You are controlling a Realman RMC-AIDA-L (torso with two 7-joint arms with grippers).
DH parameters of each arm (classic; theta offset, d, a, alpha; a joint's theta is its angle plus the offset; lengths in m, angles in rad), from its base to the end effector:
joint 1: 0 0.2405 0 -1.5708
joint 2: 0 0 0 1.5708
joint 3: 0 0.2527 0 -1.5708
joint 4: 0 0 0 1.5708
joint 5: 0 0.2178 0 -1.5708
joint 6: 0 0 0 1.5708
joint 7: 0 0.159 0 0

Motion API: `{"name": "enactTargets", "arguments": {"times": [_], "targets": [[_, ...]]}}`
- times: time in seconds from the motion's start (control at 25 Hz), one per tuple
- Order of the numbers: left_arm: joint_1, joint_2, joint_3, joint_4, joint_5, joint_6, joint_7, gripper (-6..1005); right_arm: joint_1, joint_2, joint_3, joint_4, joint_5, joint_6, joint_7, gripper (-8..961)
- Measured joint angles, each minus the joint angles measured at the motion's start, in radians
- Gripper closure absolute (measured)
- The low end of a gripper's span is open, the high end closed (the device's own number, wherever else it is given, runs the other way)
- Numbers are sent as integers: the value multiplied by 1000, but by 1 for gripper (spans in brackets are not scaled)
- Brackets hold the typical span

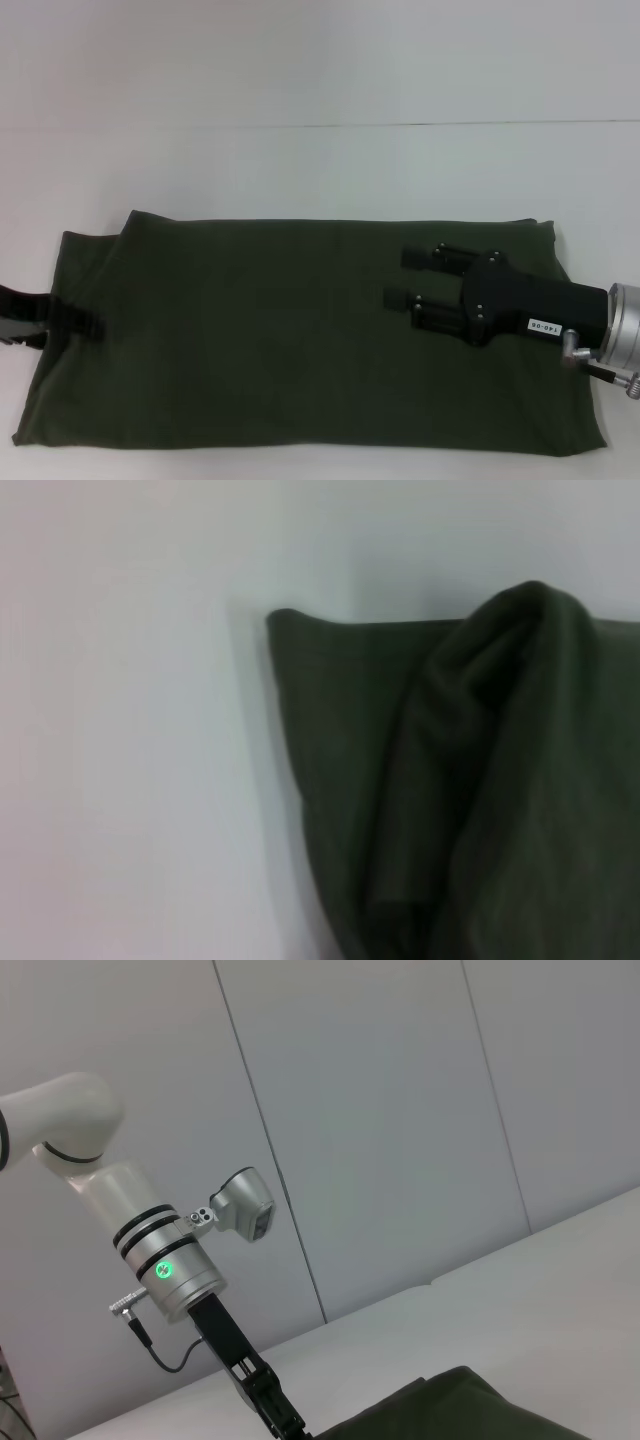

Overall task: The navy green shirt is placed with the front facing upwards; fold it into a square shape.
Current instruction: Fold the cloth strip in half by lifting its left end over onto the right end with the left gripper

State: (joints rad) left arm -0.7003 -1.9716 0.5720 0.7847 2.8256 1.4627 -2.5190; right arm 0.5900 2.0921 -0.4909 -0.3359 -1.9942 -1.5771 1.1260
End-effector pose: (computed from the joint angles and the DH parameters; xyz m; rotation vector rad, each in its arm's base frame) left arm -0.3293 0.3738 0.0574 -2.0477 -1.7770 0.1798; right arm 0.2467 0.3246 -0.0498 -2.6506 0.6153 1.0024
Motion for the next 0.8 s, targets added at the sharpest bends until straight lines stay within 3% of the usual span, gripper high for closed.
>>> {"name": "enactTargets", "arguments": {"times": [0.8], "targets": [[-21,-6,3,-30,-15,12,3,213,2,0,0,0,0,-1,0,257]]}}
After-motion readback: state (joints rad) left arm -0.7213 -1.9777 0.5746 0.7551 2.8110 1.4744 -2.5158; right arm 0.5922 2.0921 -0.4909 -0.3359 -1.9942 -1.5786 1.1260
